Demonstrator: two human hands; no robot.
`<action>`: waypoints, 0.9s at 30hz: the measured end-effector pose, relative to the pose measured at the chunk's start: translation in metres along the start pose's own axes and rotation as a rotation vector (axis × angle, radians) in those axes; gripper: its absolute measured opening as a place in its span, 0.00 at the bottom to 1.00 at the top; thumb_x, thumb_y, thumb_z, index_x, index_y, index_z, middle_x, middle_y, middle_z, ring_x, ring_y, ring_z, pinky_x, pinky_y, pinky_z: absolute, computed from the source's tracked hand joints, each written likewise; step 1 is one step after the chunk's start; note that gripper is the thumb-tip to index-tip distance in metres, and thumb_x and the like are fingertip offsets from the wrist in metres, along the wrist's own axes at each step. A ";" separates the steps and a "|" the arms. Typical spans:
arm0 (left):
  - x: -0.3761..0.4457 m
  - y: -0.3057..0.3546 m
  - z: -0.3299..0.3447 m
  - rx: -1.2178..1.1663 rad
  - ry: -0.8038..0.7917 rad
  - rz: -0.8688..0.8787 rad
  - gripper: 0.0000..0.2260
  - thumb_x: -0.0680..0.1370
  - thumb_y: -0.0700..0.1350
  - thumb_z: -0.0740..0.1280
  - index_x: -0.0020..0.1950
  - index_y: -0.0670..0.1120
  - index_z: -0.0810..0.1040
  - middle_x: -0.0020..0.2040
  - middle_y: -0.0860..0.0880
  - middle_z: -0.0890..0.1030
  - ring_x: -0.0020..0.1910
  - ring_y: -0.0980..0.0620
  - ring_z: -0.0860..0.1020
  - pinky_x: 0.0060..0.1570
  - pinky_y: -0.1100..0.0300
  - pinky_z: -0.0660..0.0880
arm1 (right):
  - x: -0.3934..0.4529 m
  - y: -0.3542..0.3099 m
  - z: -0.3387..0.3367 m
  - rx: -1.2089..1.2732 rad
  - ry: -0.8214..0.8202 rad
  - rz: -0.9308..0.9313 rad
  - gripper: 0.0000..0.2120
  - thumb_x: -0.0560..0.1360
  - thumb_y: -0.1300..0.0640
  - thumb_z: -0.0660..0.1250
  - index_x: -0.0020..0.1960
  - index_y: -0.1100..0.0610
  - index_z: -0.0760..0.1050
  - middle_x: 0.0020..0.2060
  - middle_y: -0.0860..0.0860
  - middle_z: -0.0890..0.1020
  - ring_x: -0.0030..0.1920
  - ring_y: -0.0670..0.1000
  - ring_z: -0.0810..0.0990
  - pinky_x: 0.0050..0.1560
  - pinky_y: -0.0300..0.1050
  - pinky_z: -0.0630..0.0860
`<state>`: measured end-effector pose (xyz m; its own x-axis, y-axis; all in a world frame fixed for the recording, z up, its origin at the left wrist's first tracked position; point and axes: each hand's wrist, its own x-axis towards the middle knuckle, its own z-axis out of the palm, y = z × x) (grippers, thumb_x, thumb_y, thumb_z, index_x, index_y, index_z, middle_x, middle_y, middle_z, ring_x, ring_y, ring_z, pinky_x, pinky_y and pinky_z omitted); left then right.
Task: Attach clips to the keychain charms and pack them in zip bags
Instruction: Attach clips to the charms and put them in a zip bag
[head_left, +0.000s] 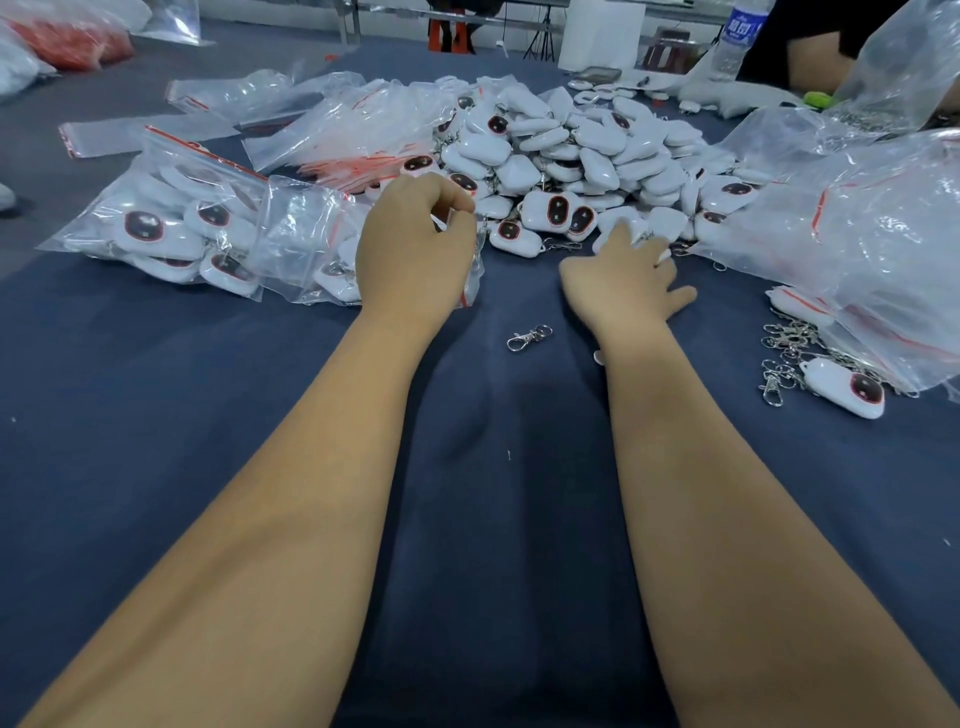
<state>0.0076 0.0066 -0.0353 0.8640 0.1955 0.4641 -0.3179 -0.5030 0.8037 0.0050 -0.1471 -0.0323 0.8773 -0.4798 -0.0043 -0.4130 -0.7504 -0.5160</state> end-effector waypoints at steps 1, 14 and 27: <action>0.000 0.000 0.000 0.003 -0.004 -0.006 0.09 0.74 0.43 0.62 0.40 0.57 0.75 0.48 0.55 0.78 0.44 0.54 0.74 0.44 0.59 0.70 | -0.001 0.000 0.002 -0.051 -0.004 -0.049 0.27 0.73 0.56 0.58 0.72 0.51 0.65 0.77 0.59 0.56 0.75 0.63 0.54 0.73 0.63 0.49; 0.001 0.000 0.001 0.019 -0.062 -0.057 0.10 0.74 0.43 0.61 0.44 0.54 0.80 0.45 0.56 0.78 0.42 0.54 0.74 0.40 0.60 0.68 | -0.001 -0.004 0.010 0.147 0.153 -0.287 0.31 0.72 0.60 0.61 0.73 0.45 0.65 0.66 0.53 0.70 0.66 0.57 0.64 0.62 0.46 0.60; 0.001 0.001 0.001 0.061 -0.105 -0.046 0.10 0.74 0.43 0.60 0.43 0.56 0.79 0.46 0.54 0.79 0.37 0.55 0.73 0.37 0.60 0.66 | -0.002 -0.007 0.008 0.455 0.207 -0.268 0.16 0.79 0.55 0.59 0.66 0.54 0.70 0.37 0.38 0.70 0.44 0.43 0.75 0.47 0.38 0.66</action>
<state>0.0081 0.0057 -0.0346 0.9141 0.1323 0.3833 -0.2553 -0.5467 0.7975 0.0081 -0.1371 -0.0357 0.8519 -0.4129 0.3223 0.0049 -0.6090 -0.7932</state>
